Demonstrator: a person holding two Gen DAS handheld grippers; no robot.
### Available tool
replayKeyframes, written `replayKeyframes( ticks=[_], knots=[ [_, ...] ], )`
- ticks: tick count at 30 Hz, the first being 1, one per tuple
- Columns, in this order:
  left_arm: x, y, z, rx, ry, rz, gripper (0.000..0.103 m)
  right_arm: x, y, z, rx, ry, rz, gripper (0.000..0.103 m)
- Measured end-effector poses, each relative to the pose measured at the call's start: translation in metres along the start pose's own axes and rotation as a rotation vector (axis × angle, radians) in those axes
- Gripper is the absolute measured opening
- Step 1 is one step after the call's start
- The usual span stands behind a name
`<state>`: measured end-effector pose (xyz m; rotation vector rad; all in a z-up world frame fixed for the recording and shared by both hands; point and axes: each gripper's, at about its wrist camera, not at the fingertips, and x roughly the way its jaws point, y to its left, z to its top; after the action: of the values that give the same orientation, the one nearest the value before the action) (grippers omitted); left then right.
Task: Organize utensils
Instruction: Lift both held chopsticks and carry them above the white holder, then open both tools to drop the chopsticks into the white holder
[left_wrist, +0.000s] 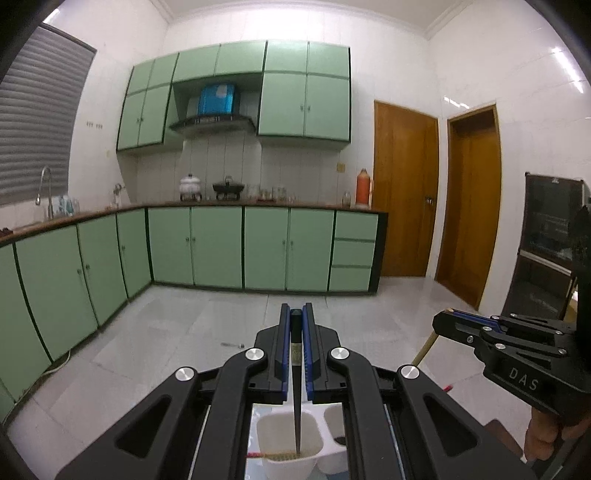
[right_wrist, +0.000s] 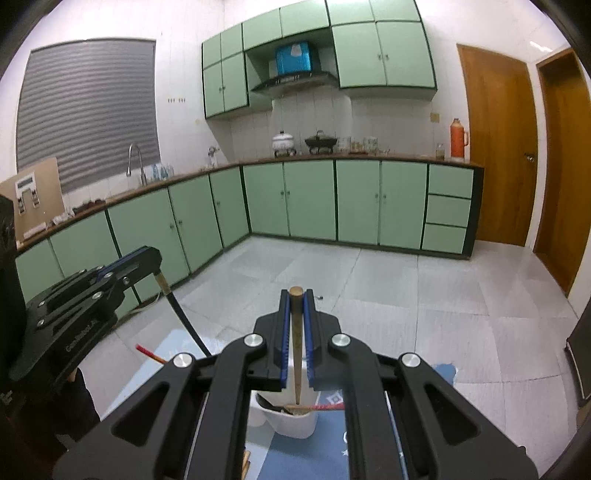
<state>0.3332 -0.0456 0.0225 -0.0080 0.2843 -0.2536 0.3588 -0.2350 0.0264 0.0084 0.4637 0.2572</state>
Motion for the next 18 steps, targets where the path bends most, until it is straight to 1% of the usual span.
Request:
replayKeyframes(
  ticks=[4, 6, 9, 11, 12, 13, 15, 17, 18],
  knots=[
    [0.012, 0.004, -0.016, -0.005, 0.057, -0.006, 0.006, 0.013, 0.004, -0.014, -0.003, 0.041, 0.014, 0.007],
    [0.011, 0.005, -0.019, -0.008, 0.063, -0.007, 0.007, 0.013, 0.004, -0.016, 0.004, 0.039, 0.012, 0.008],
    [0.003, 0.007, -0.015, -0.004, 0.049, -0.011, 0.016, 0.007, 0.003, -0.012, 0.012, 0.022, 0.003, 0.009],
    [-0.01, 0.005, -0.008, 0.006, 0.02, -0.013, 0.019, -0.004, 0.001, -0.007, 0.018, -0.009, -0.006, 0.016],
    [-0.015, 0.005, -0.006, 0.008, 0.011, -0.013, 0.021, -0.012, 0.0, -0.005, 0.019, -0.031, -0.012, 0.023],
    [-0.025, 0.004, -0.002, 0.011, -0.007, -0.012, 0.026, -0.021, -0.001, -0.003, 0.02, -0.055, -0.019, 0.031],
    [-0.045, 0.003, 0.002, 0.015, -0.036, -0.007, 0.036, -0.038, -0.003, -0.002, 0.021, -0.095, -0.03, 0.038],
    [-0.063, 0.0, 0.004, 0.024, -0.053, -0.006, 0.04, -0.062, -0.005, -0.005, 0.023, -0.14, -0.036, 0.045],
    [-0.074, -0.001, 0.002, 0.027, -0.061, -0.005, 0.045, -0.071, -0.006, -0.008, 0.027, -0.156, -0.04, 0.053]
  ],
)
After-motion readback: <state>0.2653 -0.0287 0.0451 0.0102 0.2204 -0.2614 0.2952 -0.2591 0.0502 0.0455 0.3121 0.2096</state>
